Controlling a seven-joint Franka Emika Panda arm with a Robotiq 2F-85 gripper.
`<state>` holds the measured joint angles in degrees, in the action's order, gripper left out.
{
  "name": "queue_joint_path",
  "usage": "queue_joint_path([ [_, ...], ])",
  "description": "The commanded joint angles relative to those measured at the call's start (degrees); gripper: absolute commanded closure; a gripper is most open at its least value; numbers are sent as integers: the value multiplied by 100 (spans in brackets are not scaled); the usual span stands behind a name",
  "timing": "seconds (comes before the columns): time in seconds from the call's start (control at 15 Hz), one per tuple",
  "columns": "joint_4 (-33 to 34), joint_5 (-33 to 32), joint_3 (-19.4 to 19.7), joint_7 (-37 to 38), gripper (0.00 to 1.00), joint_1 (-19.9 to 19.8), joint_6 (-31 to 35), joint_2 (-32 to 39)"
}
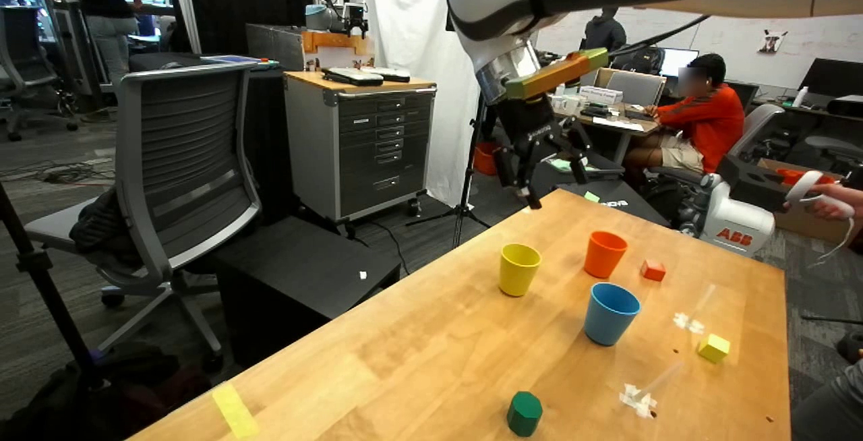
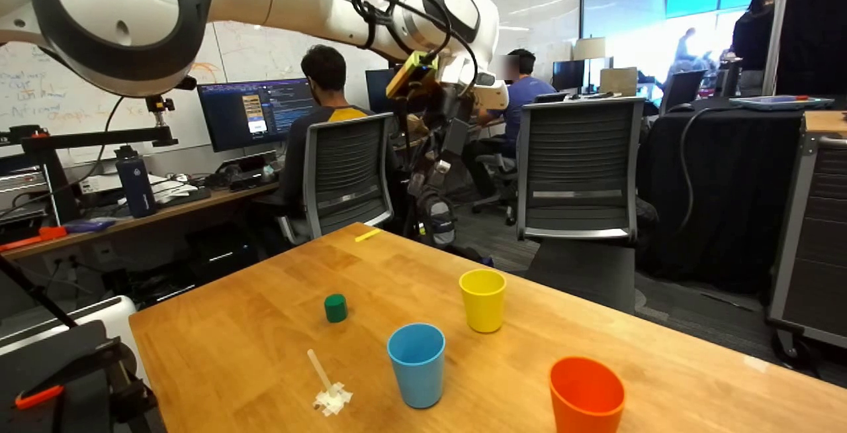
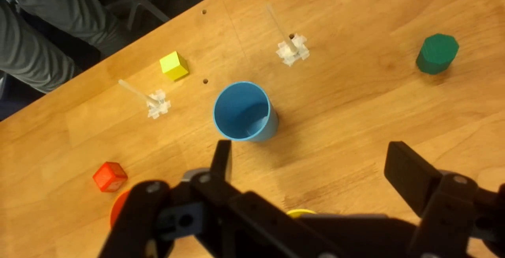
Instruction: Stack the cups into the blue cup
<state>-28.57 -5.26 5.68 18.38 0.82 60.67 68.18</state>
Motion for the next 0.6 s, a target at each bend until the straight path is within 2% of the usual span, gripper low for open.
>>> queue_joint_path([
  [0.0, 71, 257, -130, -109, 0, -131, -903, -506],
  [0.2, 13, 390, -129, -254, 0, -157, -1831, -888],
  [0.27, -1072, 510, -139, -138, 0, -161, -1394, -1404],
  [0.53, -1868, 909, -229, -70, 0, -246, -1516, -1971],
])
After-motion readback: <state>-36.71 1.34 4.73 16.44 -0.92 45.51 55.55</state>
